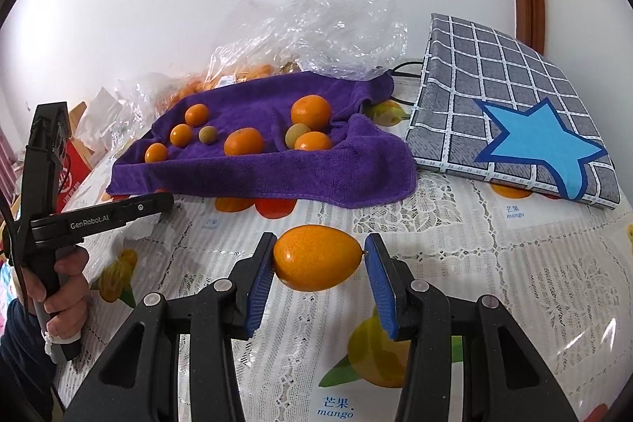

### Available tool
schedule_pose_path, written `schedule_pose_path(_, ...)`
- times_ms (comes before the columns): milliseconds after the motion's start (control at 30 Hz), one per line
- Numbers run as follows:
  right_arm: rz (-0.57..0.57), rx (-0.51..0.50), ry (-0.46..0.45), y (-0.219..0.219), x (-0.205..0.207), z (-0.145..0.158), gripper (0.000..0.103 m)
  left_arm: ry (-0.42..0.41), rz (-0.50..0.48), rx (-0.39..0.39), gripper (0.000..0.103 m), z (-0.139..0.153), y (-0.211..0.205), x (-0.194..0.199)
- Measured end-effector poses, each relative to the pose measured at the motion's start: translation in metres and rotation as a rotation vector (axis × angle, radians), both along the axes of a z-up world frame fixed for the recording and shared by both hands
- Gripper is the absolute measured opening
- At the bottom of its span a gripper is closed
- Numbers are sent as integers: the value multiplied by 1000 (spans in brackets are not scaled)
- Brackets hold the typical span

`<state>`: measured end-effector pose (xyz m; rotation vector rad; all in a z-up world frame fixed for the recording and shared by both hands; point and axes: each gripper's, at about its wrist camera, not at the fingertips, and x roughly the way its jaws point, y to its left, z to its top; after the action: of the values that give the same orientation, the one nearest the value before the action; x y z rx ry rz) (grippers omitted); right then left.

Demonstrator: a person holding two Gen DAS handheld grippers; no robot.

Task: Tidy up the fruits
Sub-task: 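Grasp a small red fruit with the left tool while the right tool holds the oval orange, then carry the oval orange with the right tool over the towel while the left tool carries the red fruit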

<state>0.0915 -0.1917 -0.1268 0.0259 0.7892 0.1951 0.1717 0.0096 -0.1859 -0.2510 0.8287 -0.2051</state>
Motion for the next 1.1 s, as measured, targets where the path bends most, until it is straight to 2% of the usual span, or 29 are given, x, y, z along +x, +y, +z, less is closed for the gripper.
schedule_pose_path(367,5,6,-10,1,-1,1,45,-100,29,-33,23,13,6,-13)
schedule_pose_path(1100,-13,-2,-6,0,-1,1,45,-157,67,-42,23,19,12,-25)
